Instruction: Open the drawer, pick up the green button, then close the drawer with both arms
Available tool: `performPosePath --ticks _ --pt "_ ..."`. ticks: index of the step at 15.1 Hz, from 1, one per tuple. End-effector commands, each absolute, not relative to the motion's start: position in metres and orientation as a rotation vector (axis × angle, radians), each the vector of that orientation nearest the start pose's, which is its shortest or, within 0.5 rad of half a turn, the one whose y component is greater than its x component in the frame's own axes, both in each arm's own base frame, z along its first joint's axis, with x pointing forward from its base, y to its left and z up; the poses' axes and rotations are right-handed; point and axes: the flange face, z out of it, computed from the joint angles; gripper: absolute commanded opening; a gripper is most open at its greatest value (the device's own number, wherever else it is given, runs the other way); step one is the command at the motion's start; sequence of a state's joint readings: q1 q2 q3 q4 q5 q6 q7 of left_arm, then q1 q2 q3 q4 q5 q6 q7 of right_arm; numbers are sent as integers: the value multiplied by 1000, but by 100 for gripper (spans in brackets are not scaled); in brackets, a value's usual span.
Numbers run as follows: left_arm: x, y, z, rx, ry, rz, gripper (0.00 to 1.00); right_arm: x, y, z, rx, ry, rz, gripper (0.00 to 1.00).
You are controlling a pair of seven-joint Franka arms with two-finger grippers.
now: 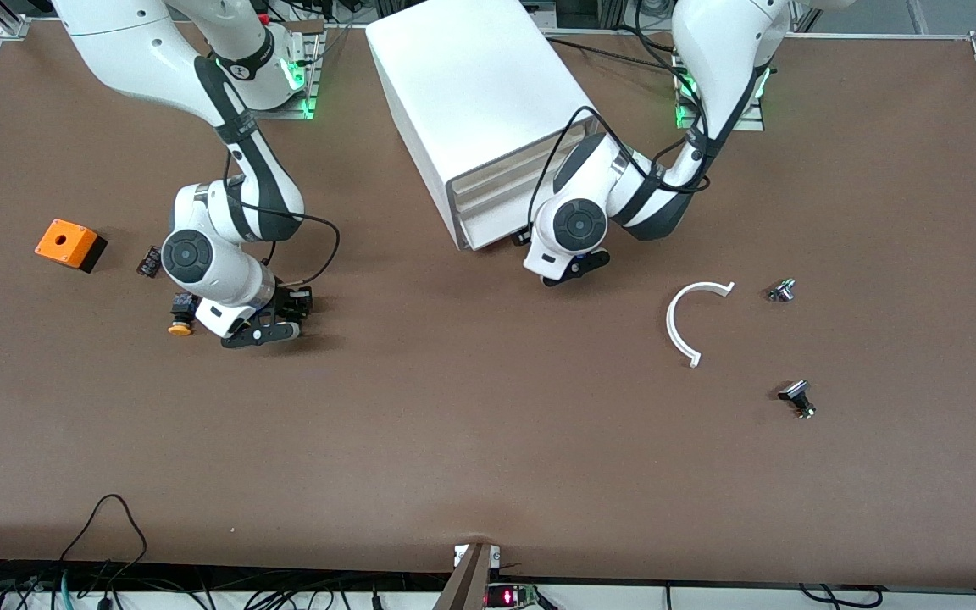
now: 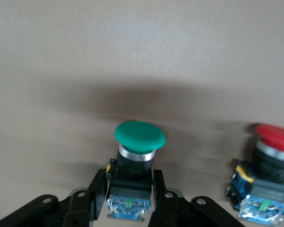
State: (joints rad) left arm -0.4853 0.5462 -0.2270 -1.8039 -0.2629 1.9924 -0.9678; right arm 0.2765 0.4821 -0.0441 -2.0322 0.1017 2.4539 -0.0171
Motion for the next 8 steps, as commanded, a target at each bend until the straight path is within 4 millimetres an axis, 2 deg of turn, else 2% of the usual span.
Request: performPosePath --ticks 1,4,7,8 --pt "442 -417 239 -2956 -637 804 100 592 137 243 -3077 -279 21 99" --pt "438 -421 239 -2950 -624 823 100 613 133 296 -3082 -198 109 99" --pt "437 -421 236 -2944 -623 831 100 629 137 372 -3072 -198 104 99" --pt "437 -422 236 -2944 -627 840 100 635 129 395 -3080 -197 78 99"
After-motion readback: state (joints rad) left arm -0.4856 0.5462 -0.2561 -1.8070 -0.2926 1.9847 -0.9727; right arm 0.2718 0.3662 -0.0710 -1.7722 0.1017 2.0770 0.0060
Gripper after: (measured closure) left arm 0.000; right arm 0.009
